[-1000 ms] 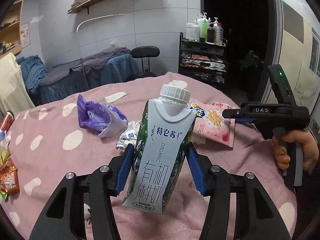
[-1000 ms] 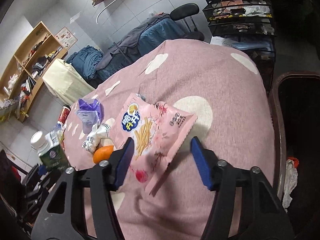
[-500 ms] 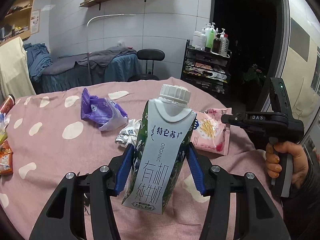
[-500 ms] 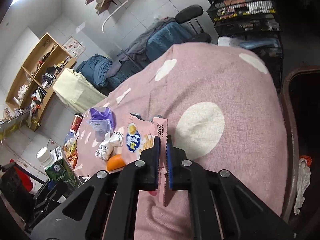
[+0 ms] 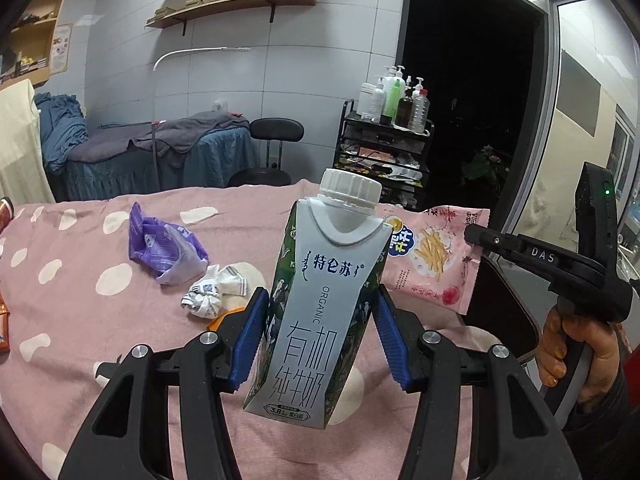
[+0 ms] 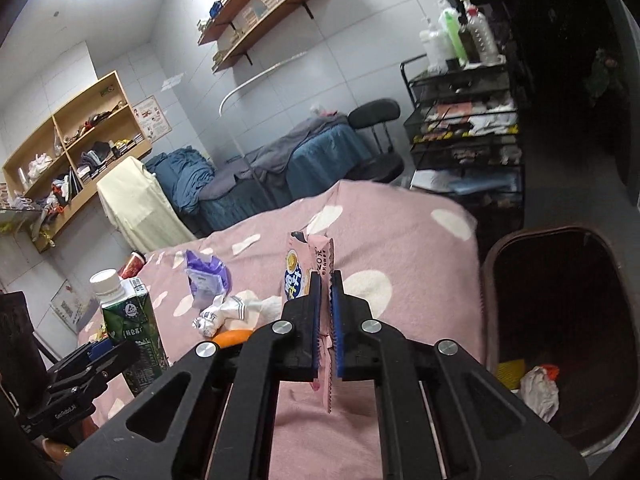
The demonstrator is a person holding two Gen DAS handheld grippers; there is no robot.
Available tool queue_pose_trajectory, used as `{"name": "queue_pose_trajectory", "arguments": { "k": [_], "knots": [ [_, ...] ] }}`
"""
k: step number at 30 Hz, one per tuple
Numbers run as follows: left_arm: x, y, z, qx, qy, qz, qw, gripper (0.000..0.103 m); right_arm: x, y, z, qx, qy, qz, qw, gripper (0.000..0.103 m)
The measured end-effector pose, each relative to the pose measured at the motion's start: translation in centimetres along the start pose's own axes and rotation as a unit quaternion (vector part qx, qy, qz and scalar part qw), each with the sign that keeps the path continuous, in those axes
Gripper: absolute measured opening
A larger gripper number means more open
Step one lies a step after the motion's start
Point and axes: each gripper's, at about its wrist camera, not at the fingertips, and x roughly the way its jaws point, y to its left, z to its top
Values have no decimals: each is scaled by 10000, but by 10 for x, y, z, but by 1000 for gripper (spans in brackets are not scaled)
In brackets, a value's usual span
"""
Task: Collect trash
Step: 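Grasp the pink snack bag with the right tool and drop it into the bin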
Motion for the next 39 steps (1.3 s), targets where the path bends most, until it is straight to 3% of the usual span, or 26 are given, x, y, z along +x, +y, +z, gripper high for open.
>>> {"name": "queue_pose_trajectory", "arguments": {
  "k": [9, 17, 23, 28, 39],
  "knots": [
    [17, -39, 2, 276, 91, -323, 9991, 53, -49, -30, 6, -18, -522, -736, 9959, 6],
    [31, -59, 2, 380, 214, -526, 9977, 53, -73, -62, 5, 123, -727, -1203, 9900, 6],
    [40, -77, 5, 544, 243, -637, 9962, 53, -77, -77, 2, -137, -850, -2126, 9733, 6],
    [48, -99, 8, 675, 296, -832, 9938, 53, -65, -107, -5, -83, -538, -2699, 9613, 6],
    [68, -147, 10, 962, 476, -1189, 9871, 53, -23, -174, -35, 257, 385, -3043, 9515, 6]
  ]
}}
